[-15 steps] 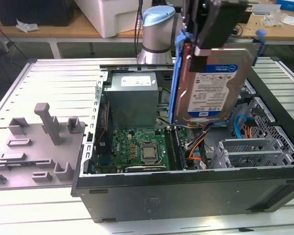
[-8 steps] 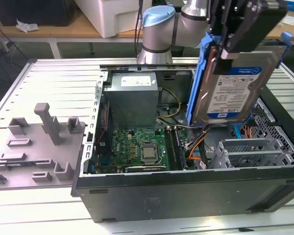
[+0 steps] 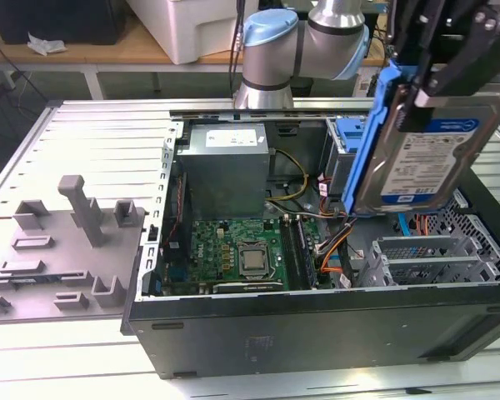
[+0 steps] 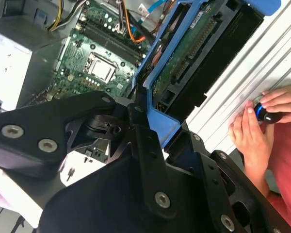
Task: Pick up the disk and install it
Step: 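Insert the disk into the insertion slot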
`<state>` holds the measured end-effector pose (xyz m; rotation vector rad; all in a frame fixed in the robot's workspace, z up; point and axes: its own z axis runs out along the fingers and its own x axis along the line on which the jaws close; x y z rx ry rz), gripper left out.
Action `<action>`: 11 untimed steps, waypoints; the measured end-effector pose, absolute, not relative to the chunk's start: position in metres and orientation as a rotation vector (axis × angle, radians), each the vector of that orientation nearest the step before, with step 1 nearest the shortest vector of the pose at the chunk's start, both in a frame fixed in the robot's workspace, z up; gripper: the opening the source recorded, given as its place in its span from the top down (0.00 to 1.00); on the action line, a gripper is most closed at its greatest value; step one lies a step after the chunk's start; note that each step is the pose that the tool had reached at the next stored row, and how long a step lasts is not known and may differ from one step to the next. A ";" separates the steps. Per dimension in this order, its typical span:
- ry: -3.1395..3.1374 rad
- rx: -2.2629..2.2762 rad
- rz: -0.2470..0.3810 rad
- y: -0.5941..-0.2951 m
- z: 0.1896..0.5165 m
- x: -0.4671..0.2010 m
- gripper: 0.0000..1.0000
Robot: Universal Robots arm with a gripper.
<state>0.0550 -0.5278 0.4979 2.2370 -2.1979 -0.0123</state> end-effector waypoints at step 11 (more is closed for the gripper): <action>-2.214 2.252 -0.047 -0.545 0.494 0.080 0.63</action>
